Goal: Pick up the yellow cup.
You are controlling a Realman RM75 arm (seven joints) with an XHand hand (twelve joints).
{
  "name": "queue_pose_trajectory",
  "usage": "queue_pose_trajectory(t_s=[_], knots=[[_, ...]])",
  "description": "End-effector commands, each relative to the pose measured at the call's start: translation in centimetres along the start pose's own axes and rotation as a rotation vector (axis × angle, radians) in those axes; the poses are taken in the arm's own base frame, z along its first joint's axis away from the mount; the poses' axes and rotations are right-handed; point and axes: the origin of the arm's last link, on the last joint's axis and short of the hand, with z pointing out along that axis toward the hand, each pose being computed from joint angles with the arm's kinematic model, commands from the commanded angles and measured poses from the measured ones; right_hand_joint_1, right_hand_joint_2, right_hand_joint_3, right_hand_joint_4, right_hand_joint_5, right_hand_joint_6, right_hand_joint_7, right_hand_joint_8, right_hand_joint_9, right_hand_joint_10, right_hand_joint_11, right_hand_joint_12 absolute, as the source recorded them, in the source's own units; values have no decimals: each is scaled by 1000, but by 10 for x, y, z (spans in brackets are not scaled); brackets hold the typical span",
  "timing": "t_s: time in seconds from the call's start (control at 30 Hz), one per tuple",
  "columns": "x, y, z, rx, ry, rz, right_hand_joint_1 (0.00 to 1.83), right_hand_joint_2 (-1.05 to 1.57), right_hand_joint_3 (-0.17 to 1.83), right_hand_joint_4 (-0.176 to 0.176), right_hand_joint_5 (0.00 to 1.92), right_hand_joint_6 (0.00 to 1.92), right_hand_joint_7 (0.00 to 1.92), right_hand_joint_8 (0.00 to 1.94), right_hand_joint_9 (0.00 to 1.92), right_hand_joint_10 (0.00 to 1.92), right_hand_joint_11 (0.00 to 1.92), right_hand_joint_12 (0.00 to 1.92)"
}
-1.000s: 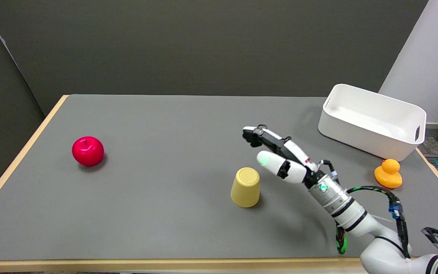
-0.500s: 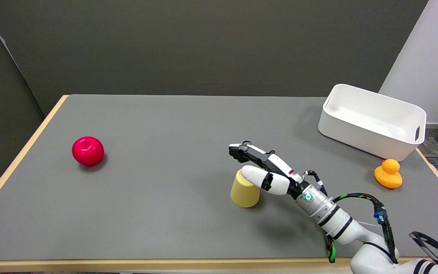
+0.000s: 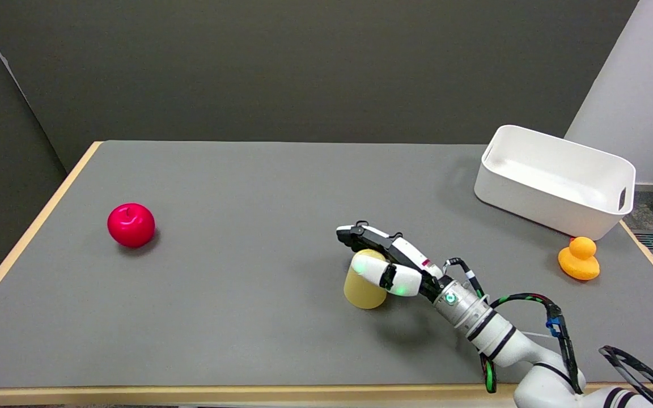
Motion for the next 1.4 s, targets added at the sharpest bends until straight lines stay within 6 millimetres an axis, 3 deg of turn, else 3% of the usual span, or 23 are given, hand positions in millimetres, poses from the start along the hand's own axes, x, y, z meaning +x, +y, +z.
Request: queue_pose_trajectory(t_s=[0.03, 0.2, 0.27, 0.33, 0.4, 0.57, 0.77, 0.9, 1.0, 1.13, 1.27, 1.33, 1.4], knots=[[-5, 7, 6, -18, -16, -19, 345, 631, 807, -54, 234, 442, 298, 363, 166, 751, 11, 1146], [-2, 4, 10, 0, -35, -65, 412, 552, 940, -55, 125, 427, 134, 363, 49, 655, -1, 967], [-2, 3, 10, 4, -41, -76, 710, 545, 975, -62, 49, 438, 41, 379, 2, 569, -1, 834], [0, 3, 10, 4, -45, -84, 812, 542, 971, -64, 31, 353, 42, 247, 2, 403, 6, 769], [0, 3, 10, 2, -45, -86, 778, 545, 949, -63, 18, 232, 4, 171, -1, 283, 0, 704], [1, 5, 9, -4, -46, -89, 788, 554, 920, -64, -1, 160, -1, 74, -1, 158, -1, 608], [1, 7, 9, -15, -48, -91, 798, 575, 880, -65, -1, 146, -1, 72, -1, 142, -1, 597], [1, 7, 10, -15, -46, -98, 883, 572, 964, -83, 20, 200, 44, 301, -1, 375, -1, 784], [2, 7, 11, -21, -45, -99, 972, 652, 1029, -103, 100, 355, 242, 378, 138, 647, 47, 1061], [4, 5, 12, -17, -39, -119, 1167, 721, 990, -116, 236, 463, 391, 438, 300, 795, 181, 1239], [6, 5, 13, -19, -28, -140, 1175, 836, 919, -106, 313, 945, 536, 724, 466, 1010, 393, 1470], [7, 5, 14, -19, -21, -137, 1186, 835, 911, -107, 357, 1086, 578, 852, 515, 1071, 446, 1518], [8, 5, 14, -19, -17, -137, 1147, 1109, 418, -103, 432, 1527, 691, 1217, 579, 1139, 519, 1593]])
